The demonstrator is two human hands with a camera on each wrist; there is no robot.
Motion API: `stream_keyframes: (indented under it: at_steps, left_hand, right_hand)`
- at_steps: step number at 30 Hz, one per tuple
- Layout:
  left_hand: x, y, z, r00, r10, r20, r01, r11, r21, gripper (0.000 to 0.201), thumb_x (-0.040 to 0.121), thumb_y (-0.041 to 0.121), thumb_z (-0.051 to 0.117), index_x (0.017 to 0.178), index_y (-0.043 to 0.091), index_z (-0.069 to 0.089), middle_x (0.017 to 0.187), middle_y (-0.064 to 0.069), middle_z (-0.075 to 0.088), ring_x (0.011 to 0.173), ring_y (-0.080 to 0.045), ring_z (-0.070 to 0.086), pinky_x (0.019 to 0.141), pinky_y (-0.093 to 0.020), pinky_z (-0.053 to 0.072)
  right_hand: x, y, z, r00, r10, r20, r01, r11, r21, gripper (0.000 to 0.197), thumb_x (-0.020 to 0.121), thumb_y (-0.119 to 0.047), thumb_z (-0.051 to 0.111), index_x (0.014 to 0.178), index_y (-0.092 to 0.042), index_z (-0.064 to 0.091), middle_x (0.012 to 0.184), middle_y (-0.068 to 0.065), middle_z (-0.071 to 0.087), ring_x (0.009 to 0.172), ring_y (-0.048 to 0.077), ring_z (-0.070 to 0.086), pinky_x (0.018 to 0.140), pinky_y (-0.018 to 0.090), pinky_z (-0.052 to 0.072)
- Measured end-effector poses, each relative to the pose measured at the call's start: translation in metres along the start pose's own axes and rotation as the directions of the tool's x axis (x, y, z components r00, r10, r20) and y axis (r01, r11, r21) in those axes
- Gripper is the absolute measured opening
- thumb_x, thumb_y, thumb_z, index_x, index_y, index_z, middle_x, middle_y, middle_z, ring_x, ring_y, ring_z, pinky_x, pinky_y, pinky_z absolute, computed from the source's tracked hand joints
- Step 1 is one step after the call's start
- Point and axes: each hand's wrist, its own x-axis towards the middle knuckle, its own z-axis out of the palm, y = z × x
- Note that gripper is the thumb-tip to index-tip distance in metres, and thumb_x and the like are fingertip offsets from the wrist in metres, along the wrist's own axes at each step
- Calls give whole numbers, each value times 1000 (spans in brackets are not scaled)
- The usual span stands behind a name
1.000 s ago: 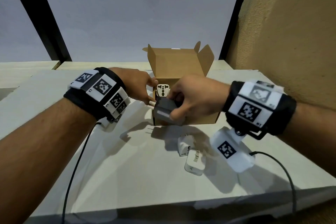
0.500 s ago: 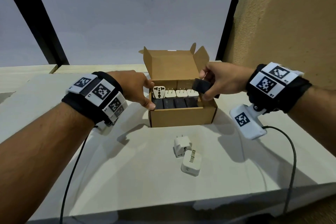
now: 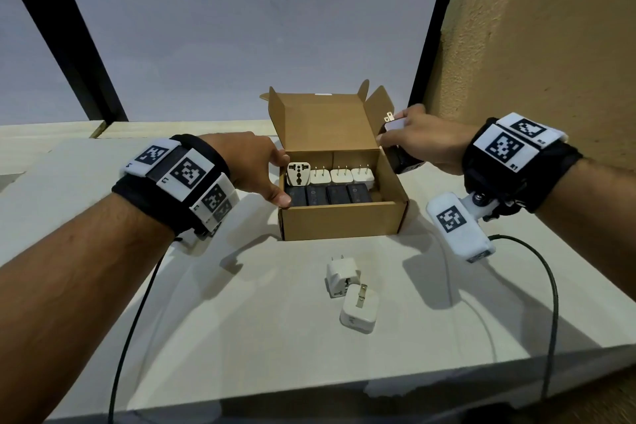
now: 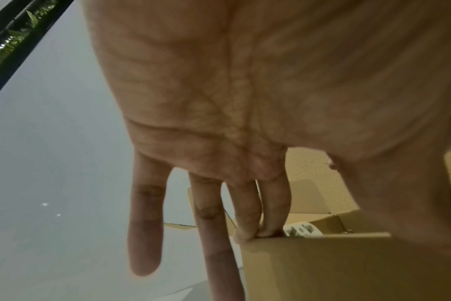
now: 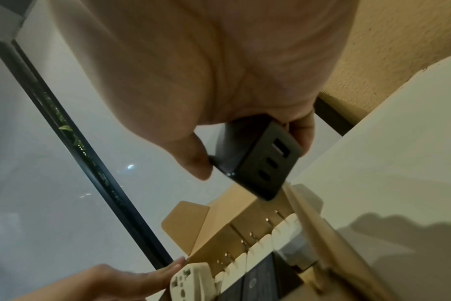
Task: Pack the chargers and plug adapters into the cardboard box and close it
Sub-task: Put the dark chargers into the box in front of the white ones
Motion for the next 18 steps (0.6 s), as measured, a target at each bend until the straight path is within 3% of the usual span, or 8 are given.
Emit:
stream_keyframes:
  at_steps: [2,5,9,13,15,16,18]
  left_hand:
    - [1,-2,1,1000,1,7,-1,1000,1,93,66,68,62,145,30,32,143,3,48,125,-25,48,106,-41,32]
    - [2,-2,1,1000,3,9,-4,1000,3,94,65,69,62,145,29,32,146,4,44,127,-25,46,106,-41,31]
    - [0,-1,-1,1000,18,8,-18,1000,3,90,68,66,63,144,29,34,146,2,43,128,-26,44,106,-40,31]
    - [0,-2,0,1000,21,7,-21,1000,-8,90,68,67,62,145,29,33,145,0,45,128,-26,44,106,-41,31]
    - [0,-3,0,1000,21,7,-21,1000,-19,91,67,67,62,145,30,33,144,1,46,127,-26,45,106,-41,31]
    - [1,-4,0,1000,20,9,-20,999,-30,92,66,67,63,145,30,33,144,1,46,127,-26,45,106,-40,32]
    - [3,-6,2,1000,16,11,-15,999,-50,94,64,68,64,145,30,33,144,2,46,125,-25,47,106,-40,33]
  right_hand:
    - [-4,-1,2,998,-31,45,34,998,-58,68,87,-30,68,138,-11,28,112,15,57,103,29,62,91,44,54]
    - [-11,-2,4,987,-150,58,159,968,-195,62,75,-38,78,126,-14,49,105,10,64,96,27,65,86,46,57]
    - [-12,-1,8,971,-237,19,235,949,-210,43,81,-29,75,122,-22,64,101,7,69,96,29,67,87,47,56]
    - [-14,-4,8,972,-235,-28,228,960,-165,39,68,-22,85,105,-24,71,84,1,72,82,21,71,77,45,60]
    - [-18,-8,8,963,-264,-57,249,949,-191,40,65,-23,87,100,-24,70,84,-1,71,77,15,69,70,37,60]
    - [-20,-9,9,954,-288,-78,265,939,-221,42,64,-25,88,101,-23,67,84,-3,70,75,10,66,63,29,57]
    - [-26,-12,11,928,-350,-125,303,908,-289,51,62,-30,89,104,-25,61,79,-10,64,69,-2,57,54,15,42]
